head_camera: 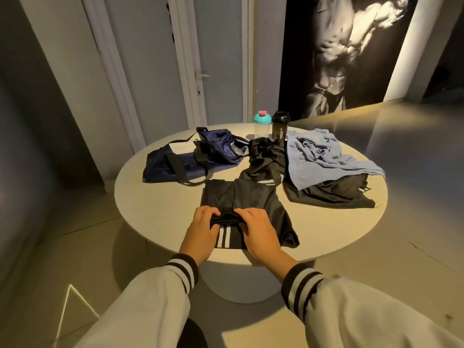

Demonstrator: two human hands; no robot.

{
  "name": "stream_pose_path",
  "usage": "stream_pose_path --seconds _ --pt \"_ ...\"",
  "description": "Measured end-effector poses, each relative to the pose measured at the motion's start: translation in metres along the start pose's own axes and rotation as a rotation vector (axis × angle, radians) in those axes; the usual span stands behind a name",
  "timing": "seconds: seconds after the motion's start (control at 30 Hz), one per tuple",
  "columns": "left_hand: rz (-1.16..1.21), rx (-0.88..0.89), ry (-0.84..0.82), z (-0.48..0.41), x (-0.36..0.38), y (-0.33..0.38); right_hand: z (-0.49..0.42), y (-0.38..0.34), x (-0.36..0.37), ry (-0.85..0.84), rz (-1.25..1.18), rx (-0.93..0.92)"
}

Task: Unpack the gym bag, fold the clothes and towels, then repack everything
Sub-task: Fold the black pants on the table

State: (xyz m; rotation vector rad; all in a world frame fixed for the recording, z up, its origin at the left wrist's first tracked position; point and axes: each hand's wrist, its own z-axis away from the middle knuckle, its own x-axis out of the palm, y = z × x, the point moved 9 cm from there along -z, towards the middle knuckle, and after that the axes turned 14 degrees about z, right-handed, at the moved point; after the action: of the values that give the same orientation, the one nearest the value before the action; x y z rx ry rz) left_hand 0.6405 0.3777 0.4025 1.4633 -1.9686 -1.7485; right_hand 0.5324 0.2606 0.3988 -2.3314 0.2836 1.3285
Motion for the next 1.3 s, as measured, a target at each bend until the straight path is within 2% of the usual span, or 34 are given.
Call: stream_pose_path --seconds 0.17,0.4,0.57,0.7,0.8,0.93,1.03,1.2,1.3 --pt "0.050 0.001 -0.019 0.006 0.000 -0.005 0.008 -0.004 -0.012 0.069 -0.085 -0.042" --pt "0.027 0.020 -0.001 0.010 -0.004 -0.004 0.021 -0.010 -0.006 -0.032 -0.045 -0.101" --pt "-0.242 0.046 0.011 0.024 0.001 -0.012 0.019 -0.011 -0.007 -0.002 0.060 -0.093" --pt "-0.334 0.028 0.041 0.026 0.001 -0.016 0.020 -0.010 -0.009 0.092 0.084 -0.070" --pt "-0.311 0.002 0.023 0.010 0.002 -0.014 0.015 -0.006 -0.010 0.099 0.034 -0.034" --pt "-0.195 -0.079 0.057 -0.008 0.000 -0.018 0.008 -0.003 0.001 0.012 0.038 -0.019" --pt "-0.105 -0.061 0.074 -0.003 0.002 -0.015 0.011 -0.002 0.004 0.006 -0.003 -0.016" --pt "-0.076 -0.054 0.090 0.010 -0.004 -0.017 0.016 -0.013 0.002 -0.002 -0.049 -0.133" --pt "-0.030 -0.064 0.068 0.011 -0.005 -0.015 0.018 -0.021 -0.002 0.005 0.016 -0.203"
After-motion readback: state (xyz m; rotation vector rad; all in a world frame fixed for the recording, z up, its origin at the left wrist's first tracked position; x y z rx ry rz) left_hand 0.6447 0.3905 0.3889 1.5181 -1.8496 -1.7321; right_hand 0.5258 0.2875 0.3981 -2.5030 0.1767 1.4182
